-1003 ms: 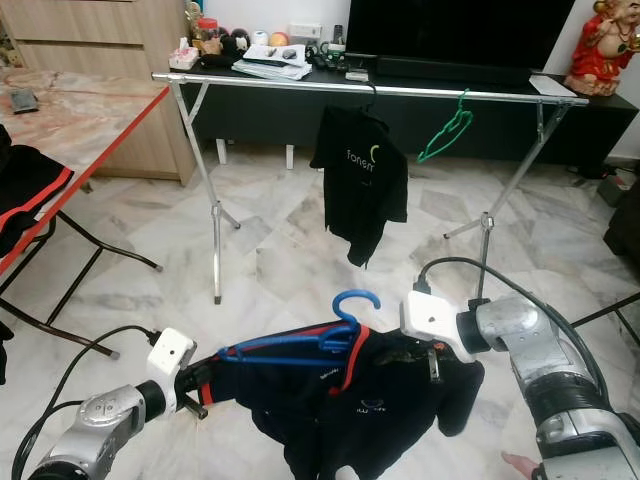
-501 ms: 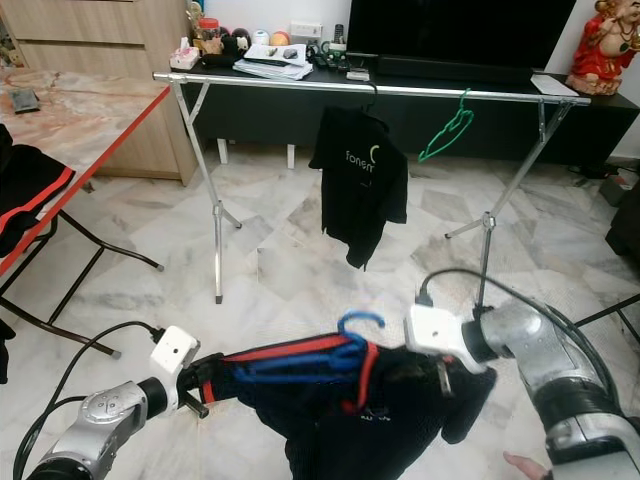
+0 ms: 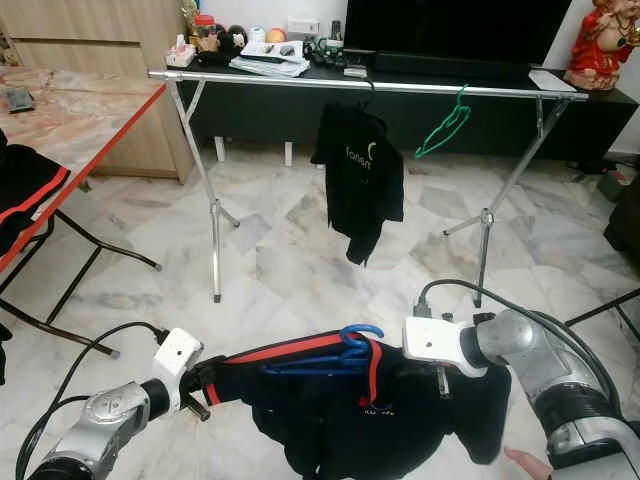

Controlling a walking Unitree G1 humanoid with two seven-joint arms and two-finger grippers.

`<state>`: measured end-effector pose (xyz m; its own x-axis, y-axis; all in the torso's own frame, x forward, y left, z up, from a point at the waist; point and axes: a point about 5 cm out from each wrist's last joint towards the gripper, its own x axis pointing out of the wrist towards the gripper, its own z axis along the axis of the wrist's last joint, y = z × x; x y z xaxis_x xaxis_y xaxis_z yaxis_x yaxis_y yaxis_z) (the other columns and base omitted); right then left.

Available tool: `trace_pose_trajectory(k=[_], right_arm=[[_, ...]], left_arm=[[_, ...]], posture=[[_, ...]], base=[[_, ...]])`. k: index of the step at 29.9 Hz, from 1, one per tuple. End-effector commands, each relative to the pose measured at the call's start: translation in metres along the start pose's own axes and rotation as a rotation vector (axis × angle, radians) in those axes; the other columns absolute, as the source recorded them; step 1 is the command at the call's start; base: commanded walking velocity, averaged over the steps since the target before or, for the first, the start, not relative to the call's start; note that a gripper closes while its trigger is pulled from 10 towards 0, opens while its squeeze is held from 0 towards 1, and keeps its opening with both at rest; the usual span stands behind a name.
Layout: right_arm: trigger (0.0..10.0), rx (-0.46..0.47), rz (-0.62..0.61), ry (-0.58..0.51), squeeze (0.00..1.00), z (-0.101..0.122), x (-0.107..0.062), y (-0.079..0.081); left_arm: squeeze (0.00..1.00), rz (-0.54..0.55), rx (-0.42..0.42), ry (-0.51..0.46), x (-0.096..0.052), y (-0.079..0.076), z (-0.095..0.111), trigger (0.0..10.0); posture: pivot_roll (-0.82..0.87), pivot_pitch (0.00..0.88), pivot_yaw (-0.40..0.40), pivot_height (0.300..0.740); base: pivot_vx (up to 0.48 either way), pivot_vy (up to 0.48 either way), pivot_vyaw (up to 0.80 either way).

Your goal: Hang hanger

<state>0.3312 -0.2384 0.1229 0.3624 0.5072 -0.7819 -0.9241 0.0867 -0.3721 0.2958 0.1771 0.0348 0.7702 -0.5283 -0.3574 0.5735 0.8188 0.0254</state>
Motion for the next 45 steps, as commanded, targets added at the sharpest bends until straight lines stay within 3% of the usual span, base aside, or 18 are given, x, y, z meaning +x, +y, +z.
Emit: trace_pose_trajectory(k=[1, 5, 12, 17, 24, 29, 33, 37, 38, 39, 43, 44, 45], right_arm=[[0.0, 0.055, -0.055, 0.053, 0.0, -0.015, -0.011, -0.001], [0.0, 0.064, -0.027, 0.038, 0.0, -0.015, -0.005, 0.005], [0.0, 0.122, -0.014, -0.003, 0.0, -0.014, 0.022, 0.024], [0.0, 0.207, -0.105, -0.001, 0.0, -0.014, 0.048, 0.037], [0.0, 0.308, -0.222, 0.019, 0.0, -0.013, 0.071, 0.05], [0.0, 0.453, -0.366, -0.013, 0.0, -0.001, 0.094, 0.056], [0.0, 0.552, -0.427, -0.033, 0.0, 0.005, 0.102, 0.058], [0.0, 0.722, -0.584, -0.068, 0.0, 0.021, 0.117, 0.056], [0.0, 0.838, -0.606, -0.134, 0.0, 0.028, 0.12, 0.054], [0.0, 0.874, -0.6, -0.158, 0.0, 0.031, 0.122, 0.054], [0.0, 0.906, -0.602, -0.211, 0.0, 0.038, 0.124, 0.052], [0.0, 0.906, -0.613, -0.215, 0.0, 0.039, 0.124, 0.052], [0.0, 0.927, -0.623, -0.221, 0.0, 0.039, 0.124, 0.051]], left_arm=[[0.0, 0.06, 0.001, 0.073, -0.018, 0.018, -0.013, 0.0], [0.0, 0.047, 0.004, 0.065, -0.017, 0.017, -0.01, 0.0], [0.0, -0.051, -0.02, -0.042, -0.011, 0.013, 0.018, 0.0], [0.0, -0.194, 0.008, -0.094, -0.01, 0.0, 0.04, 0.0], [0.0, -0.271, 0.033, -0.126, -0.012, -0.009, 0.055, 0.0], [0.0, -0.33, 0.023, -0.171, -0.015, -0.017, 0.072, 0.0], [0.0, -0.345, 0.024, -0.188, -0.015, -0.021, 0.079, 0.0], [0.0, -0.388, 0.018, -0.225, -0.014, -0.032, 0.09, 0.0], [0.0, -0.397, 0.018, -0.225, -0.014, -0.036, 0.091, 0.0], [0.0, -0.398, 0.019, -0.223, -0.013, -0.037, 0.091, 0.0], [0.0, -0.421, 0.018, -0.217, -0.012, -0.043, 0.09, 0.4], [0.06, -0.432, 0.016, -0.216, -0.012, -0.045, 0.09, 1.8], [1.0, -0.456, 0.002, -0.216, -0.012, -0.049, 0.09, 3.3]], posture=[[-0.05, 0.091, -0.027, 0.74], [-0.05, 0.09, -0.027, 0.74], [-0.04, 0.087, -0.028, 0.74], [-0.04, 0.076, -0.025, 0.74], [-0.03, 0.068, -0.022, 0.74], [-0.02, 0.066, -0.014, 0.74], [-0.02, 0.069, -0.012, 0.74], [-0.01, 0.079, -0.009, 0.74], [-0.01, 0.079, -0.009, 0.74], [-0.01, 0.081, -0.009, 0.74], [-0.01, 0.086, -0.009, 0.74], [-0.01, 0.086, -0.009, 0.74], [-0.02, 0.089, -0.009, 0.74]], base=[[0.0, 0.0, 0.0], [0.0, 0.0, 0.0], [0.0, 0.0, 0.0], [0.0, 0.0, 0.0], [0.0, 0.0, 0.0], [0.0, 0.0, 0.0], [0.0, 0.0, 0.0], [0.0, 0.0, 0.0], [0.0, 0.0, 0.0], [0.0, 0.0, 0.0], [0.0, 0.0, 0.0], [0.0, 0.0, 0.0], [0.0, 0.0, 0.0]])
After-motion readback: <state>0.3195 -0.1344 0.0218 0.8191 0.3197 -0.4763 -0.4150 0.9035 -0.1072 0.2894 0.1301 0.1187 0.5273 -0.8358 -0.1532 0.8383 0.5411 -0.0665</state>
